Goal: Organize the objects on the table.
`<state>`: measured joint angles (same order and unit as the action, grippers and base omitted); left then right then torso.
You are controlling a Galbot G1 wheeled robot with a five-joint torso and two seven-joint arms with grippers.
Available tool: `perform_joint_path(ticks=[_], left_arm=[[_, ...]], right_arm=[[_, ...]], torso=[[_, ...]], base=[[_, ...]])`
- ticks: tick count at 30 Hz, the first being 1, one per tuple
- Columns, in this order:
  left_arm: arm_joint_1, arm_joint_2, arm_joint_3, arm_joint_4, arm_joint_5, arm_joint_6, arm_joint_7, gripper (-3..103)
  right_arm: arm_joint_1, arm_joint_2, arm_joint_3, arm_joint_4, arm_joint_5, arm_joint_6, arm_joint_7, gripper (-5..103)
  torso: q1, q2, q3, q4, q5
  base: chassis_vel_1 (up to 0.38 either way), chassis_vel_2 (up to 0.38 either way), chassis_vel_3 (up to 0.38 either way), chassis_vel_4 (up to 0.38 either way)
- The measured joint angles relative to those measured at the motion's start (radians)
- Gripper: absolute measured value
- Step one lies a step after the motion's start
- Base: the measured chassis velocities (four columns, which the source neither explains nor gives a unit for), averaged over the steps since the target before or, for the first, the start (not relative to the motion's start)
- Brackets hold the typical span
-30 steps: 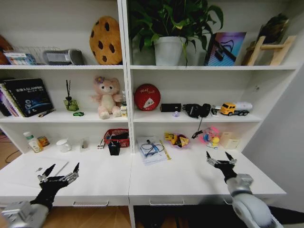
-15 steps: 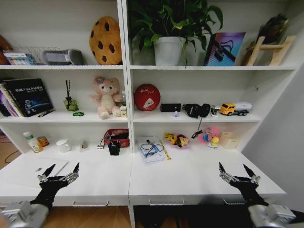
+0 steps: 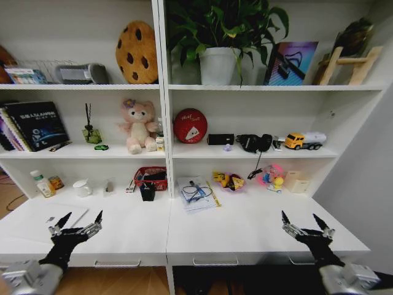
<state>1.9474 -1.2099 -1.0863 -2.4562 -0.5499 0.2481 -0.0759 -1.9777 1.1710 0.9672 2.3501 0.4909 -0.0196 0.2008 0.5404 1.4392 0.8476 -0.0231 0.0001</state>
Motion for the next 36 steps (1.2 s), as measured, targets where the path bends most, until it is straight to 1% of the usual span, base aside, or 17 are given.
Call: perform_joint_path(ticks=[5, 13, 15, 17, 19, 20, 21, 22, 23, 27, 28, 29, 30, 33, 34, 35, 36], left_arm=[[0.0, 0.0, 0.0, 0.0, 0.0, 0.0, 0.0, 100], [0.0, 0.0, 0.0, 0.0, 0.0, 0.0, 0.0, 100], [0.0, 0.0, 0.0, 0.0, 0.0, 0.0, 0.0, 100], [0.0, 0.0, 0.0, 0.0, 0.0, 0.0, 0.0, 100], [0.0, 0.0, 0.0, 0.0, 0.0, 0.0, 0.0, 100], [0.0, 0.0, 0.0, 0.0, 0.0, 0.0, 0.0, 100], [0.0, 0.0, 0.0, 0.0, 0.0, 0.0, 0.0, 100], [0.0, 0.0, 0.0, 0.0, 0.0, 0.0, 0.0, 100], [0.0, 0.0, 0.0, 0.0, 0.0, 0.0, 0.0, 100], [0.0, 0.0, 0.0, 0.0, 0.0, 0.0, 0.0, 100], [0.0, 0.0, 0.0, 0.0, 0.0, 0.0, 0.0, 100], [0.0, 0.0, 0.0, 0.0, 0.0, 0.0, 0.0, 100], [0.0, 0.0, 0.0, 0.0, 0.0, 0.0, 0.0, 100], [0.0, 0.0, 0.0, 0.0, 0.0, 0.0, 0.0, 100], [0.0, 0.0, 0.0, 0.0, 0.0, 0.0, 0.0, 100], [0.0, 0.0, 0.0, 0.0, 0.0, 0.0, 0.0, 100], [0.0, 0.0, 0.0, 0.0, 0.0, 0.0, 0.0, 100]], right_arm=[[0.001, 0.0, -0.001, -0.001, 0.0, 0.0, 0.0, 100], [0.002, -0.001, -0.001, -0.002, 0.001, 0.0, 0.0, 100], [0.002, -0.001, -0.001, -0.002, 0.001, 0.0, 0.0, 100], [0.002, -0.001, -0.002, -0.003, 0.001, 0.0, 0.0, 100], [0.002, -0.001, -0.002, -0.003, 0.001, 0.0, 0.0, 100], [0.002, -0.001, -0.002, -0.003, 0.001, 0.0, 0.0, 100], [0.002, -0.001, -0.002, -0.003, 0.001, 0.0, 0.0, 100], [0.003, -0.001, -0.002, -0.003, 0.001, 0.0, 0.0, 100], [0.003, -0.001, -0.002, -0.003, 0.001, 0.0, 0.0, 100], [0.003, -0.001, -0.002, -0.003, 0.001, 0.0, 0.0, 100], [0.003, -0.001, -0.002, -0.003, 0.001, 0.0, 0.0, 100], [0.003, -0.001, -0.002, -0.003, 0.001, 0.0, 0.0, 100], [0.003, -0.001, -0.002, -0.004, 0.001, 0.0, 0.0, 100], [0.003, -0.001, -0.002, -0.003, 0.001, 0.0, 0.0, 100], [0.003, -0.001, -0.002, -0.004, 0.001, 0.0, 0.0, 100], [0.003, -0.001, -0.002, -0.004, 0.001, 0.0, 0.0, 100], [0.003, -0.001, -0.002, -0.004, 0.001, 0.0, 0.0, 100]], torso=[[0.0, 0.0, 0.0, -0.0001, 0.0001], [0.0, 0.0, 0.0, -0.0001, -0.0007], [0.0, 0.0, 0.0, 0.0001, -0.0004], [0.0, 0.0, 0.0, -0.0003, 0.0005], [0.0, 0.0, 0.0, -0.0002, 0.0003], [0.0, 0.0, 0.0, -0.0001, -0.0013], [0.0, 0.0, 0.0, -0.0001, -0.0013], [0.0, 0.0, 0.0, 0.0001, -0.0009], [0.0, 0.0, 0.0, -0.0004, 0.0012], [0.0, 0.0, 0.0, 0.0002, -0.001], [0.0, 0.0, 0.0, 0.0002, -0.001], [-0.001, 0.0, 0.0, -0.0004, 0.0008], [0.0, 0.0, 0.0, 0.0002, 0.0005], [0.0, 0.0, 0.0, 0.0001, -0.0012], [0.0, 0.0, 0.0, -0.0003, 0.0003], [0.0, 0.0, 0.0, 0.0, 0.0012], [0.0, 0.0, 0.0, -0.0002, -0.0009]], base=[[0.061, 0.058, -0.061, -0.077], [0.187, 0.186, -0.185, -0.176], [0.26, 0.24, -0.24, -0.235], [0.26, 0.267, -0.247, -0.237], [0.255, 0.267, -0.269, -0.27], [0.29, 0.257, -0.273, -0.31], [0.29, 0.257, -0.273, -0.31], [0.316, 0.337, -0.273, -0.349], [0.341, 0.335, -0.318, -0.327], [0.351, 0.332, -0.34, -0.346], [0.38, 0.372, -0.322, -0.399], [0.38, 0.379, -0.36, -0.399], [0.368, 0.379, -0.409, -0.372], [0.335, 0.357, -0.385, -0.363], [0.357, 0.369, -0.363, -0.379], [0.34, 0.355, -0.363, -0.379], [0.34, 0.346, -0.344, -0.33]])
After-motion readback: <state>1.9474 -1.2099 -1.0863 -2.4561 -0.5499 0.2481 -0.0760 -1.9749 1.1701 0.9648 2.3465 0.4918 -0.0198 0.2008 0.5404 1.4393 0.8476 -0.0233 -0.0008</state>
